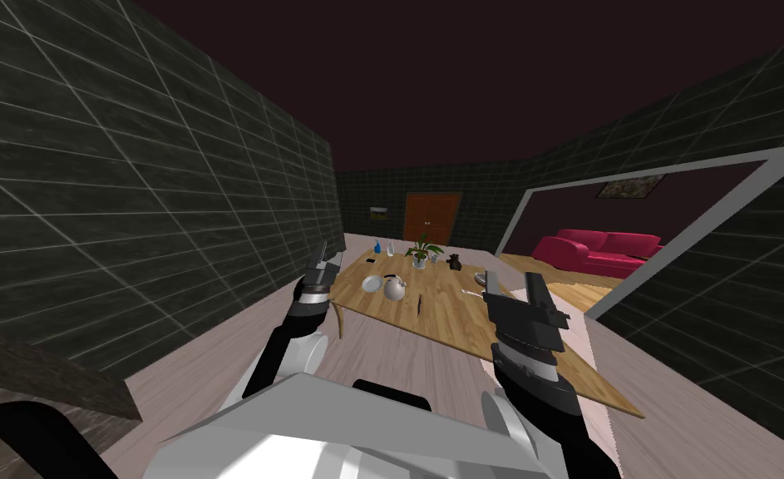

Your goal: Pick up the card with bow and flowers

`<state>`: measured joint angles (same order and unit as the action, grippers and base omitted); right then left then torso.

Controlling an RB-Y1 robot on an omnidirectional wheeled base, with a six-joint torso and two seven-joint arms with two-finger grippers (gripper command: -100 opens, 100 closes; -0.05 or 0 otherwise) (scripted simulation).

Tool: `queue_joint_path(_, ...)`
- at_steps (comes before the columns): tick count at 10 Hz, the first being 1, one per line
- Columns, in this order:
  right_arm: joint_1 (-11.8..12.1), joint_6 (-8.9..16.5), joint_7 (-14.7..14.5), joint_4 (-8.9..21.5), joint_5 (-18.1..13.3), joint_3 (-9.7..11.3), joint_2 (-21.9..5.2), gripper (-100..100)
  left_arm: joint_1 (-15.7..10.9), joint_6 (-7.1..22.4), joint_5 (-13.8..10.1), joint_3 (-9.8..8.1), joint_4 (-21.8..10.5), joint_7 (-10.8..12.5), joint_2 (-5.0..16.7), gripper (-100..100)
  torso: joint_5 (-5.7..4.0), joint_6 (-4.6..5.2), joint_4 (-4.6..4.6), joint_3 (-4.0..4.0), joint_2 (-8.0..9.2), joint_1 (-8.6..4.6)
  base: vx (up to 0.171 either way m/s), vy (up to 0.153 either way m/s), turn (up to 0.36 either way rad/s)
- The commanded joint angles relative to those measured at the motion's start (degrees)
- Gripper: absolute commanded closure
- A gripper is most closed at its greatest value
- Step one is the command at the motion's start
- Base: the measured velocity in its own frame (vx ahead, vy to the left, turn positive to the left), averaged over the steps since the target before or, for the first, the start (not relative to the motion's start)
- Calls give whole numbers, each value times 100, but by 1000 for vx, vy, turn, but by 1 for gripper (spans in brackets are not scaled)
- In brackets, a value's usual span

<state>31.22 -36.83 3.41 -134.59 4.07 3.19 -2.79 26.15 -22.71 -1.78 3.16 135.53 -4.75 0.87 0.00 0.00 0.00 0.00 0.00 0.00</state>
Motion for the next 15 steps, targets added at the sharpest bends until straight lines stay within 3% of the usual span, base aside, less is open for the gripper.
queue_joint_path(1,-70,163,133,96,19,-31,-108,-100,0,0,0,0,0,0,0,0,0,0,0,0,0,0,-2,4,-72)
queue_joint_path(8,-470,1122,914,642,131,-221,-414,-100,0,0,0,0,0,0,0,0,2,0,0,0,0,6,-3,16,-70)
queue_joint_path(9,-470,1122,914,642,131,-221,-414,-100,0,0,0,0,0,0,0,0,1,0,0,-1,-1,6,0,13,-43)
queue_joint_path(11,-658,1491,1278,899,184,-318,-493,-100,0,0,0,0,0,0,0,0,1,0,0,-1,-2,4,-1,18,-88)
queue_joint_path(12,-658,1583,1289,899,184,-318,-493,-100,0,0,0,0,0,0,0,0,1,0,-1,-1,-2,7,-1,22,-41)
queue_joint_path(14,-863,2006,1667,1186,242,-430,-557,-100,0,0,0,0,0,0,0,0,2,0,0,-1,-1,7,-2,29,-98)
queue_joint_path(15,-863,2098,1706,1187,242,-430,-557,-100,0,0,0,0,0,0,0,0,2,0,-1,-1,-2,11,-2,30,-30)
